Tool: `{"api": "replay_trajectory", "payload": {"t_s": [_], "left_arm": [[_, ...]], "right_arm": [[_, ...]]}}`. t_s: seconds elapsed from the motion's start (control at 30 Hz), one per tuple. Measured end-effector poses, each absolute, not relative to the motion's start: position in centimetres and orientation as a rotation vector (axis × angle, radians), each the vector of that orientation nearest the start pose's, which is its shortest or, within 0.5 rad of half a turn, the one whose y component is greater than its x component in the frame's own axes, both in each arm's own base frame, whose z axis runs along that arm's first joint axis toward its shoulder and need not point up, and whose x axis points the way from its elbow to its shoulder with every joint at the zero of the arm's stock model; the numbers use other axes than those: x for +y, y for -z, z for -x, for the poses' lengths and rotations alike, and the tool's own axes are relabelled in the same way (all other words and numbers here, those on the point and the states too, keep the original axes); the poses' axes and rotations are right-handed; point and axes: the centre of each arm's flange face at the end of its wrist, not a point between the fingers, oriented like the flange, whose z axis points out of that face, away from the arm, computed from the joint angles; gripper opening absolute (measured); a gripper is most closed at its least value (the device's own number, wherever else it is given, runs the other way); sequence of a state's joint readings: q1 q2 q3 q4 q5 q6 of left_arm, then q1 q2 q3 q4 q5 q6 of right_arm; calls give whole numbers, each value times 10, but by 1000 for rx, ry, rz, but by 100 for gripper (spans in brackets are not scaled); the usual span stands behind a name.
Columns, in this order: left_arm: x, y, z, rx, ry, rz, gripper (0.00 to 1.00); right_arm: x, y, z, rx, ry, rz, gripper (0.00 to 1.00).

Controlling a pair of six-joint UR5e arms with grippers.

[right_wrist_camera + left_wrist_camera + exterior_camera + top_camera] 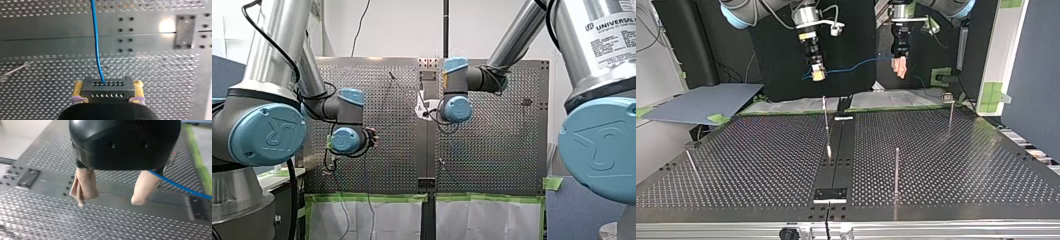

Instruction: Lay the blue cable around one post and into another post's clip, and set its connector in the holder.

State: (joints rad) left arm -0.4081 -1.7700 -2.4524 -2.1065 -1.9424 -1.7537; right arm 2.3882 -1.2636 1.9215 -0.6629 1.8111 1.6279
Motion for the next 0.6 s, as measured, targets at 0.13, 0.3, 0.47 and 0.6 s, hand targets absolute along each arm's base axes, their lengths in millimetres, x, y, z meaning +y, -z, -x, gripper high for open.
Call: {"api": "replay_trajectory", "payload": {"t_s": [0.13,0.3,0.47,0.6], "left_arm": [[-233,-145,-295,1592,166,118,100],[-235,-165,-302,1567,187,140,100],[-236,-183,-306,1546,222,174,100],[-238,-201,-311,1522,246,194,100]], "right_arm": [[-289,-254,-466,-925,-1684,-1573,2],[-290,-283,-465,-913,-1715,-1534,2],[-289,-316,-464,-896,-1749,-1491,2],[-289,-334,-464,-890,-1760,-1478,2]]}}
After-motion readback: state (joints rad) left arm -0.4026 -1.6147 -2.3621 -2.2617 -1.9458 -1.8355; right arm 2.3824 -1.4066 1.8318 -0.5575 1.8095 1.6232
